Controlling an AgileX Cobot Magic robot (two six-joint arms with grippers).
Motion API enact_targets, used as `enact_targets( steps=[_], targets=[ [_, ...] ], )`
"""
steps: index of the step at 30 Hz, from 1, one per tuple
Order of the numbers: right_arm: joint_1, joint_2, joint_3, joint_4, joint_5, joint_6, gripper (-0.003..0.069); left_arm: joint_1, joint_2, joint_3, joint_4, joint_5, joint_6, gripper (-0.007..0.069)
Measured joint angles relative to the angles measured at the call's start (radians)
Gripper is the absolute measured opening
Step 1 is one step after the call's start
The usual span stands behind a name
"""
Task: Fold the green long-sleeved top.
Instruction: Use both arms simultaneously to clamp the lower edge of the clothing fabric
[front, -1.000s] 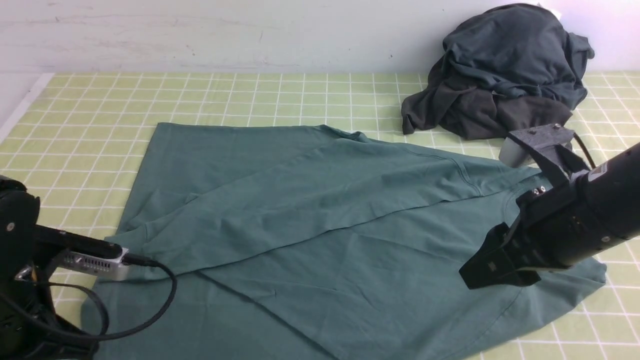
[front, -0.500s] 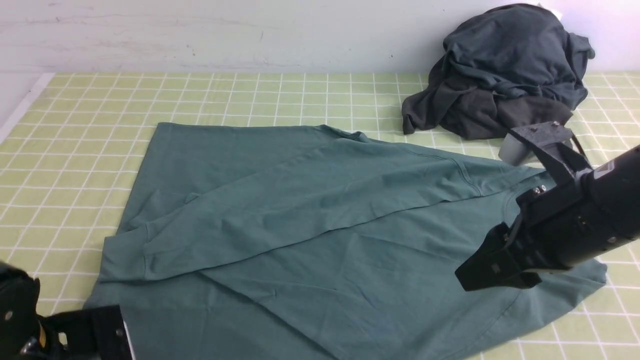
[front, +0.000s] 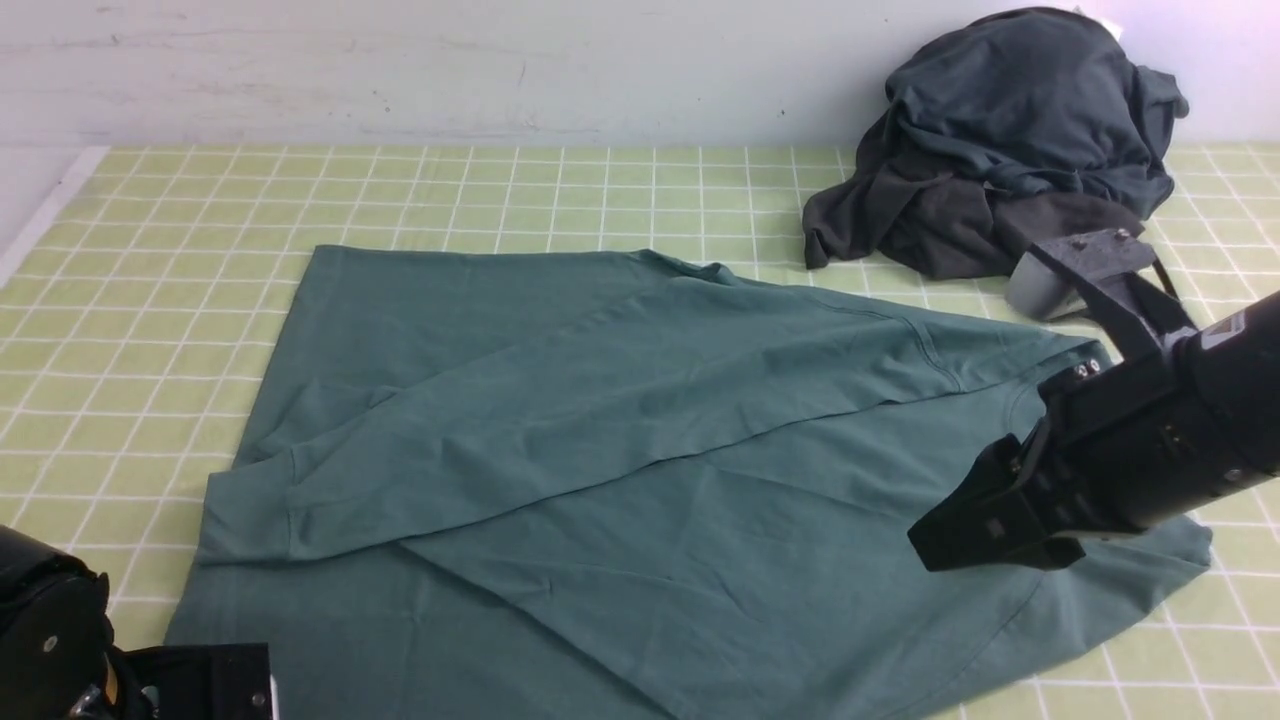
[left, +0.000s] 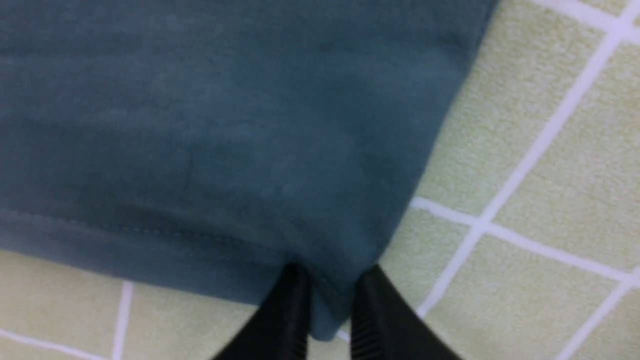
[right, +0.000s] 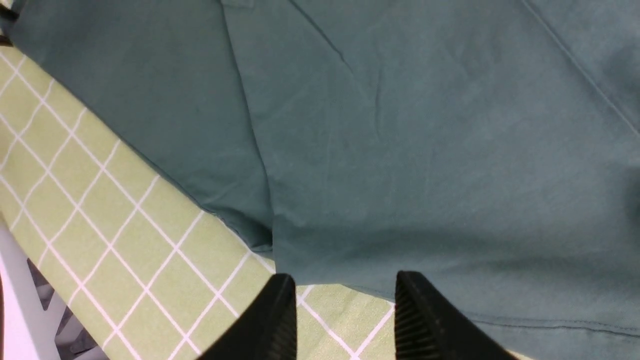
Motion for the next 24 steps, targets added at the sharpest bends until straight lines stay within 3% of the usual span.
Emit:
enact_targets(
  steps=[5,10,11,14,18,21,24],
  targets=[
    [0.0,-0.021,0.0,0.0,-0.013,0.0,0.0263,0.0,-0.104,0.001,0.001,0.021,-0.06,0.0006],
    [0.0,-0.056,0.0,0.007,-0.029,-0.033,0.0263,0.0,-0.279,-0.043,-0.027,0.101,-0.246,0.0006],
    [0.003,-0.075,0.0,0.025,-0.034,-0.099,0.0263,0.0,-0.333,-0.067,-0.043,0.14,-0.353,0.0006],
    [0.039,-0.116,0.0,0.106,-0.05,-0.306,0.0253,0.0,-0.41,-0.088,-0.064,0.181,-0.528,0.0006],
    [0.1,-0.14,-0.001,0.209,-0.073,-0.539,0.0226,0.0,-0.457,-0.089,-0.076,0.202,-0.682,0.0006],
    [0.117,-0.13,-0.001,0.183,-0.074,-0.635,0.0221,0.0,-0.463,-0.089,-0.077,0.206,-0.732,0.0006],
    [0.125,-0.084,-0.001,0.022,-0.08,-0.687,0.025,0.0,-0.463,-0.089,-0.092,0.209,-0.766,0.0006]
  ],
)
